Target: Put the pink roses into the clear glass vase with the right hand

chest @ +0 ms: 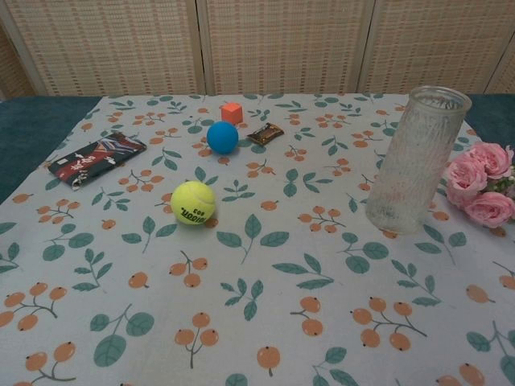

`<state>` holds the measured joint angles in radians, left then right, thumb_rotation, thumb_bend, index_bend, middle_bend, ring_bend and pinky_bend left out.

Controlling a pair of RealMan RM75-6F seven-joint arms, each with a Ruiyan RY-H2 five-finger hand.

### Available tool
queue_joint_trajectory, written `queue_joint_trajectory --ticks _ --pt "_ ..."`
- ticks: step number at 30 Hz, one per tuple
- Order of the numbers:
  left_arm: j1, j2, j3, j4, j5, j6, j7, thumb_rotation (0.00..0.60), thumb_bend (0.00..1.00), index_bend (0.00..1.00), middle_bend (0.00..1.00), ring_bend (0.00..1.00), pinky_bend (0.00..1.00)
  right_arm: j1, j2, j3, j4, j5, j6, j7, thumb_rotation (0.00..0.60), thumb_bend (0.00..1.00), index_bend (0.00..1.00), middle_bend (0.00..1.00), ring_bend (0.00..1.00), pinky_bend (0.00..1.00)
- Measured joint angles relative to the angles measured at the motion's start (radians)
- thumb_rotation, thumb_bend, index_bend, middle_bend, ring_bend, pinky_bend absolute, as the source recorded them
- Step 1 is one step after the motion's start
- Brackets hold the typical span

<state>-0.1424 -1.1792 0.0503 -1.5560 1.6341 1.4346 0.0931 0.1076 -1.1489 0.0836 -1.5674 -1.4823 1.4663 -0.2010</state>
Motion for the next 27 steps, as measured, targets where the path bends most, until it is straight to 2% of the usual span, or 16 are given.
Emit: queue_joint_trajectory --ticks 4,7,12,15,20,27 --pt "0.0 0.001 0.0 -0.001 0.001 0.001 -0.001 0.6 0.64 0.12 0.12 0.15 0.42 0.0 -0.004 0.004 -0.003 0.007 0.001 0.012 0.6 0.02 0.09 0.25 0.11 0.32" --pt "0.0 0.001 0.0 -0.001 0.0 0.001 -0.002 0.6 0.64 0.12 0.12 0.15 0.42 0.001 -0.006 0.008 -0.005 0.017 -0.004 0.023 0.6 0.02 0.1 0.28 0.15 0.41" --pt "-0.002 -0.001 0.0 0.002 0.0 -0.003 -0.004 0.6 0.64 0.12 0.12 0.15 0.42 0.01 -0.008 0.017 -0.002 0.046 -0.026 -0.002 0.6 0.02 0.13 0.61 0.52 0.76" --pt "-0.003 -0.002 0.003 0.002 0.002 -0.007 -0.004 0.6 0.64 0.12 0.12 0.15 0.42 0.025 -0.01 0.028 -0.001 0.097 -0.068 -0.038 0.6 0.02 0.13 0.72 0.62 0.87" --pt "-0.003 -0.002 0.004 0.002 0.007 -0.003 -0.005 0.6 0.64 0.12 0.12 0.15 0.42 0.083 -0.047 0.066 0.041 0.215 -0.182 -0.077 0.6 0.02 0.14 0.84 0.73 0.97" --pt "0.001 0.004 0.0 -0.002 -0.008 -0.002 -0.01 0.6 0.64 0.12 0.12 0.15 0.42 0.185 -0.128 0.097 0.198 0.275 -0.377 0.0 0.6 0.02 0.14 0.88 0.77 1.0"
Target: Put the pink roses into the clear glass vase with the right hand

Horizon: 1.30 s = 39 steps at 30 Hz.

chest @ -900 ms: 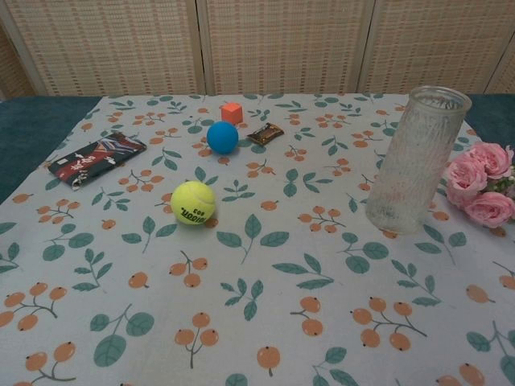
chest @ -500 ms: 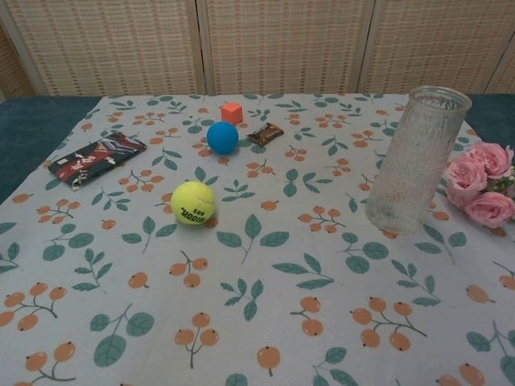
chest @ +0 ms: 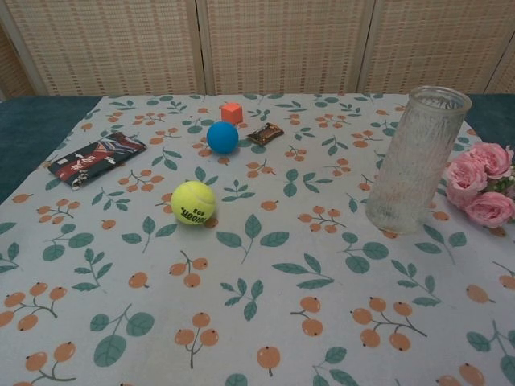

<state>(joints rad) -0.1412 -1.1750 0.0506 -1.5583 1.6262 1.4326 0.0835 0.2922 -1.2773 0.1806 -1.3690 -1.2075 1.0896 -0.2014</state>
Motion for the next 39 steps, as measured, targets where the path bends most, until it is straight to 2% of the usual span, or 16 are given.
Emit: queue_joint_trajectory --ticks 5,13,16,19,21,22,24,27,33,39 --pt "0.002 0.001 0.0 -0.001 -0.004 0.0 0.005 0.6 0.64 0.12 0.12 0.15 0.42 0.083 -0.063 0.012 0.114 0.037 -0.125 0.037 0.6 0.02 0.17 0.88 0.78 1.0" --pt "-0.004 -0.002 0.005 -0.003 -0.005 -0.02 0.018 0.6 0.64 0.13 0.12 0.15 0.42 0.186 -0.141 0.028 0.212 0.128 -0.259 -0.023 0.6 0.02 0.29 0.9 0.8 1.0" --pt "-0.003 -0.001 0.006 -0.004 -0.002 -0.018 0.017 0.6 0.64 0.13 0.12 0.15 0.42 0.214 -0.164 0.028 0.222 0.159 -0.277 -0.065 0.6 0.02 0.4 0.92 0.83 1.0" --pt "-0.001 0.001 0.005 -0.005 -0.004 -0.015 0.01 0.6 0.64 0.13 0.12 0.15 0.42 0.221 -0.174 0.021 0.221 0.172 -0.272 -0.1 0.6 0.03 0.57 0.97 0.88 1.0" --pt "-0.001 0.003 0.006 -0.006 -0.003 -0.014 0.007 0.6 0.64 0.13 0.12 0.15 0.42 0.224 -0.176 0.016 0.218 0.182 -0.266 -0.127 0.6 0.12 0.73 0.99 0.9 1.0" --pt "-0.001 0.003 0.006 -0.007 -0.002 -0.014 0.007 0.6 0.64 0.13 0.12 0.15 0.42 0.224 -0.177 0.013 0.215 0.189 -0.258 -0.148 0.6 0.15 0.76 0.99 0.9 1.0" --pt "-0.002 0.003 0.008 -0.007 0.001 -0.014 0.008 0.6 0.64 0.13 0.12 0.15 0.42 0.223 -0.177 0.009 0.205 0.195 -0.236 -0.172 0.6 0.3 0.86 1.0 0.9 1.0" --pt "-0.002 0.003 0.009 -0.008 0.003 -0.016 0.009 0.6 0.64 0.13 0.12 0.15 0.42 0.214 -0.169 0.004 0.169 0.189 -0.182 -0.182 0.6 0.42 0.92 1.0 0.9 1.0" --pt "-0.003 0.003 0.011 -0.009 0.004 -0.019 0.011 0.6 0.64 0.13 0.12 0.15 0.42 0.176 -0.096 -0.008 0.01 0.093 -0.049 -0.163 0.6 0.5 0.95 1.0 0.88 1.0" --pt "-0.002 0.005 0.012 -0.012 0.007 -0.016 0.012 0.6 0.64 0.13 0.12 0.16 0.42 0.107 -0.002 -0.014 -0.217 -0.067 0.197 -0.163 0.6 0.53 0.96 1.0 0.88 1.0"
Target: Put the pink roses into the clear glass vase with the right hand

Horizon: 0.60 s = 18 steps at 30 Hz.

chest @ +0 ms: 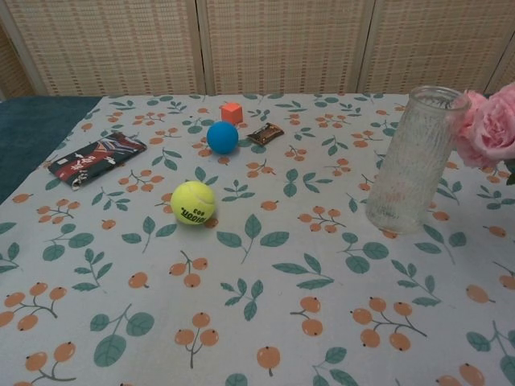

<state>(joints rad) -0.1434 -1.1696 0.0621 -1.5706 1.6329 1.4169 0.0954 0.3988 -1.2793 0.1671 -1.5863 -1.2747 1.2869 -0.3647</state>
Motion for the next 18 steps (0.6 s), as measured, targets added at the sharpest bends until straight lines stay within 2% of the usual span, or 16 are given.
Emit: queue_joint_trajectory --ticks 4,7,13,18 --pt "0.002 0.003 0.001 -0.002 0.002 0.004 -0.003 0.6 0.64 0.13 0.12 0.16 0.42 -0.061 0.049 0.0 -0.174 -0.142 0.208 -0.006 0.6 0.53 0.96 1.0 0.88 1.0" --pt "0.002 0.004 0.001 -0.003 0.004 0.005 -0.004 0.6 0.64 0.13 0.12 0.16 0.42 -0.087 0.084 0.0 -0.289 -0.239 0.277 0.03 0.6 0.53 0.96 1.0 0.88 1.0" --pt "0.002 0.004 0.0 -0.003 0.005 0.007 -0.006 0.6 0.64 0.13 0.13 0.16 0.42 -0.072 0.105 0.018 -0.366 -0.3 0.256 0.2 0.6 0.55 0.96 1.0 0.88 1.0" --pt "0.003 0.005 -0.001 -0.001 0.002 0.008 -0.012 0.6 0.64 0.13 0.13 0.16 0.42 -0.04 0.082 0.042 -0.393 -0.308 0.221 0.217 0.6 0.55 0.96 1.0 0.88 1.0"
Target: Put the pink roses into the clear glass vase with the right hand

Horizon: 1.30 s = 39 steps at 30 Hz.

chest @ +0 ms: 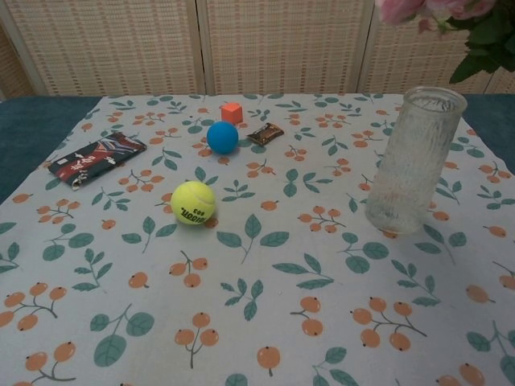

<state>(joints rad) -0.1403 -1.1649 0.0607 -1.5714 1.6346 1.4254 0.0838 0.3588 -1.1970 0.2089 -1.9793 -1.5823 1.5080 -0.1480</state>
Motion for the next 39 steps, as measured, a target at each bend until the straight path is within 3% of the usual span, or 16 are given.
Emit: queue_joint_trajectory --ticks 16,26,39 --pt "-0.001 -0.001 0.003 -0.002 0.006 -0.002 0.007 0.6 0.64 0.13 0.14 0.16 0.42 0.106 -0.025 0.056 0.042 -0.015 -0.098 0.356 0.6 0.6 0.96 1.0 0.88 1.0" --pt "-0.001 -0.002 0.002 -0.002 0.004 -0.004 0.007 0.6 0.64 0.13 0.14 0.16 0.42 0.094 -0.002 0.056 0.092 0.07 -0.117 0.427 0.6 0.6 0.96 1.0 0.88 1.0" --pt "-0.002 -0.003 0.003 -0.002 0.005 -0.007 0.012 0.6 0.64 0.13 0.14 0.16 0.42 0.107 0.005 0.032 0.178 0.088 -0.193 0.567 0.6 0.6 0.96 1.0 0.88 1.0"
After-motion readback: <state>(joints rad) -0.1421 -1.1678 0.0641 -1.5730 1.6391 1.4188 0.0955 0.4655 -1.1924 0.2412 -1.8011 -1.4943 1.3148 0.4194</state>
